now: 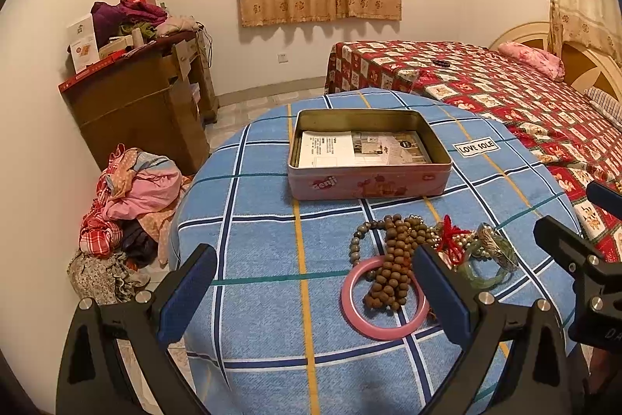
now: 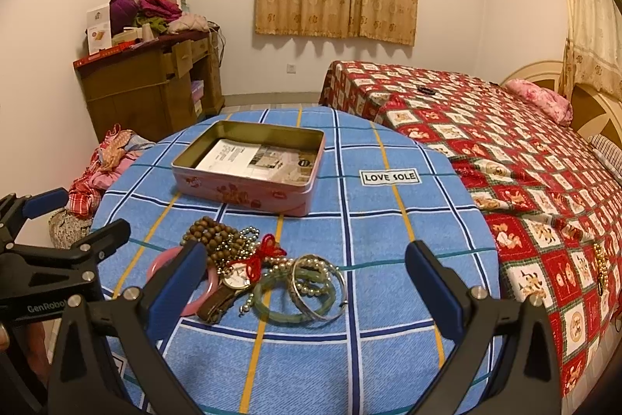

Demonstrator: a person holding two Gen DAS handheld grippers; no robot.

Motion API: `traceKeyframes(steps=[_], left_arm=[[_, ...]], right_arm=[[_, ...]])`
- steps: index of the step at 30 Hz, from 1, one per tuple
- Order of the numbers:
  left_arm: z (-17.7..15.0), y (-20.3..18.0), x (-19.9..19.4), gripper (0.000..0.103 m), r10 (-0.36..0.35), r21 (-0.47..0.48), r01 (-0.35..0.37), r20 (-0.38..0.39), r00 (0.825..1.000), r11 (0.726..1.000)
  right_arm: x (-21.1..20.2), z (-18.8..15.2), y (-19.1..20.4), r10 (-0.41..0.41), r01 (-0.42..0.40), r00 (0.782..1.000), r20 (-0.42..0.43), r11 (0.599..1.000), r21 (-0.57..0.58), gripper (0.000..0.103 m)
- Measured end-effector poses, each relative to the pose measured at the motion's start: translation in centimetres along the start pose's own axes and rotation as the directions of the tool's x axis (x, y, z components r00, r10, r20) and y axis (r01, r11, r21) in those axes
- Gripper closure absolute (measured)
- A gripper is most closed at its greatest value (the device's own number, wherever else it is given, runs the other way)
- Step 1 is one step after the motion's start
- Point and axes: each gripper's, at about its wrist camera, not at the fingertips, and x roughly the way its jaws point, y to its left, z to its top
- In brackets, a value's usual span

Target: Organize jewelry

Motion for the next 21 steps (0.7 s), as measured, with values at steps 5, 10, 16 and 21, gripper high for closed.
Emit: traceKeyframes(steps=[5,10,16,21], left_arm=[[-0.1,0.03,0.09,0.003,0.001,-0.001,-0.001,0.002,1.0,1.0],[-0.14,0.18,0.14,0.002,0.002,-0.004,-0.002,0.006,1.0,1.0],[0.0,0.28,0.07,0.002,0.004,-0.006,-0.004,0.009,1.0,1.0],[0.07,0.26,0.06,0.002,0.003,-0.008,-0.003,0.01,1.0,1.0]], right_arm=[[-0.03,0.17,-0.06,0.0,0.0,1.0,-0.001,1.0,-0.002,0.0],[-0.1,0.21,-0.08,-0.001,0.001,1.0,0.001,1.0,-0.002,0.0],[-0.03,0.03,0.07,-0.001,0.001,1.0,0.001,1.0,-0.002,0.0],[-0.02,0.03,0.07,-0.001,0.001,1.0,0.0,1.0,-0.002,0.0]])
